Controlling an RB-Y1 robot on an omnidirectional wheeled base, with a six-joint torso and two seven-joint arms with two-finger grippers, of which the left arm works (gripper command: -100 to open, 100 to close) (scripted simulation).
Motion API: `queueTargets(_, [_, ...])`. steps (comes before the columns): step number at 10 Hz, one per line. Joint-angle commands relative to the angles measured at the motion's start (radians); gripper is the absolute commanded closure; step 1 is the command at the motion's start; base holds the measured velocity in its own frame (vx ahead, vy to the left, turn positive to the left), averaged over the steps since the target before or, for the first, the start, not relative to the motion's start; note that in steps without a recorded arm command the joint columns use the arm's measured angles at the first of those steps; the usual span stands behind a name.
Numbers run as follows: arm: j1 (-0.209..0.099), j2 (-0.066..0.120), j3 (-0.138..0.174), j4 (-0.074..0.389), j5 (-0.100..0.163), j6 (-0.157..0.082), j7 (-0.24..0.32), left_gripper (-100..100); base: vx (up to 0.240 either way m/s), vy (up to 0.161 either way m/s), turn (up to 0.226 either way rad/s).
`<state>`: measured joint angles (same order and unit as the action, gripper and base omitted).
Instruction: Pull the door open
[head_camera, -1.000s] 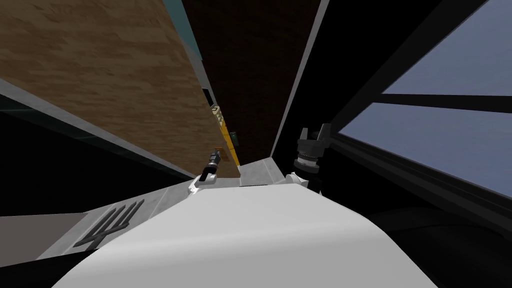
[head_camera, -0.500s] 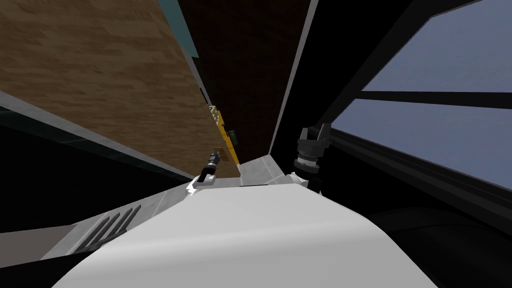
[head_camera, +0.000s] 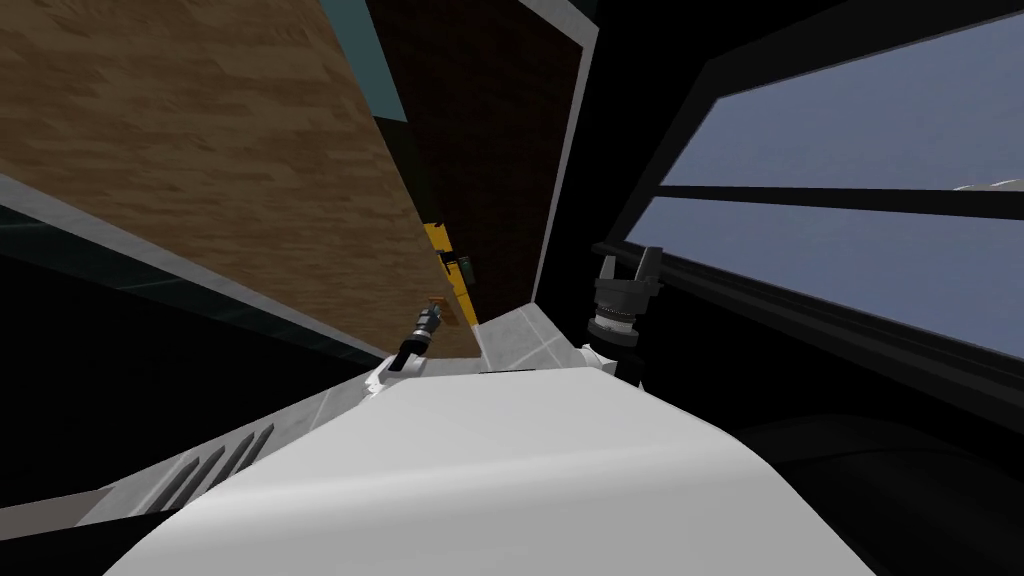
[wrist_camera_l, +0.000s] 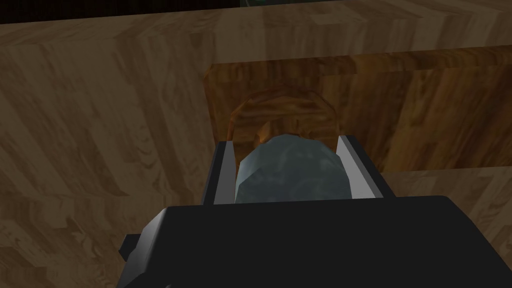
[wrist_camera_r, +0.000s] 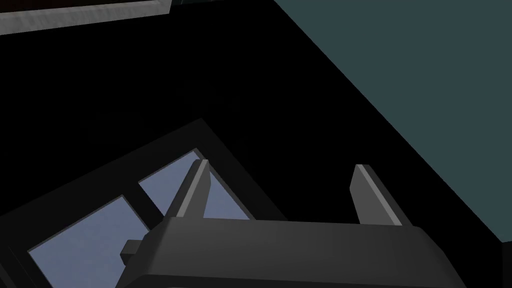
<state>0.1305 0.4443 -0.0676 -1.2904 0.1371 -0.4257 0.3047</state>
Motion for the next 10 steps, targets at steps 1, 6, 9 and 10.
queueTargets(1, [0.013, 0.022, -0.015, -0.012, 0.002, -0.012, 0.018, 100, -0.228, 0.108, -0.160])
queueTargets(6, [0.062, 0.083, -0.052, -0.027, 0.007, -0.069, 0.061, 100, -0.185, 0.091, -0.137])
queueTargets(9, [0.100, 0.132, -0.075, -0.043, 0.011, -0.116, 0.094, 100, -0.222, 0.105, -0.140])
queueTargets(10, [0.111, 0.146, -0.082, -0.047, 0.012, -0.129, 0.104, 100, -0.202, 0.082, -0.129])
